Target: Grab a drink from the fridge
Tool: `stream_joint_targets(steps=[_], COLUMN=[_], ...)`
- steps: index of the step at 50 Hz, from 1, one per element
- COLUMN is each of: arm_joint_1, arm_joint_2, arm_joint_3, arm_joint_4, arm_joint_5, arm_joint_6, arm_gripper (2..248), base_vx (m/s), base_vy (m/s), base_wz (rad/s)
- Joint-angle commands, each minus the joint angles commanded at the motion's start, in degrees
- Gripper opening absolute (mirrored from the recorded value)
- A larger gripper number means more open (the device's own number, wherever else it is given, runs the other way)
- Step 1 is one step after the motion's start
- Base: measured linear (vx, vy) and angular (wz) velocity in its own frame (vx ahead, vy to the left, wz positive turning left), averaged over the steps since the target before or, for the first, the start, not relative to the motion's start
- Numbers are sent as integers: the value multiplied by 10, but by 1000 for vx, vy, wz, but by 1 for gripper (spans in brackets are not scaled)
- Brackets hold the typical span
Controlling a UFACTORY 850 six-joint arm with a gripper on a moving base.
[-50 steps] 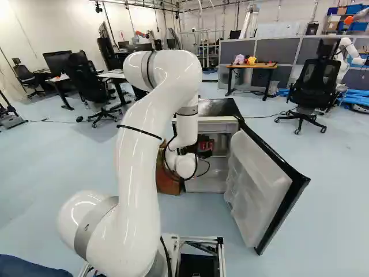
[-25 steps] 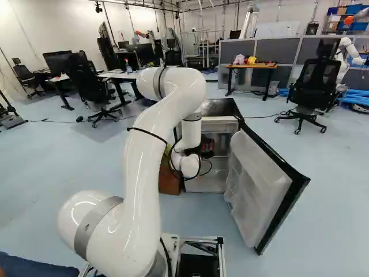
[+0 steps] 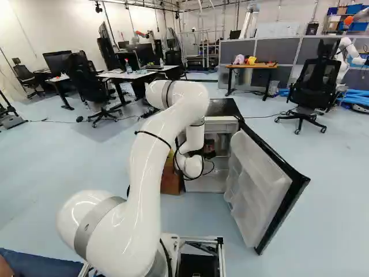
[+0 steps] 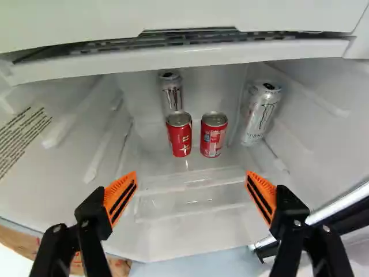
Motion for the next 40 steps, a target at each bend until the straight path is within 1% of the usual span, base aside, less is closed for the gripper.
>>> stream_joint_targets(steps=[22,40], arm_joint_1=[-8,-4], arm_joint_2=[-41,-67], arm_joint_3=[-77,-125], arm_joint_4=[0,0], arm_joint_5=[0,0], arm_joint_6=[0,0], arm_gripper=[247,247], base_vx=[0,0], base_vy=[0,0], base_wz=[0,0])
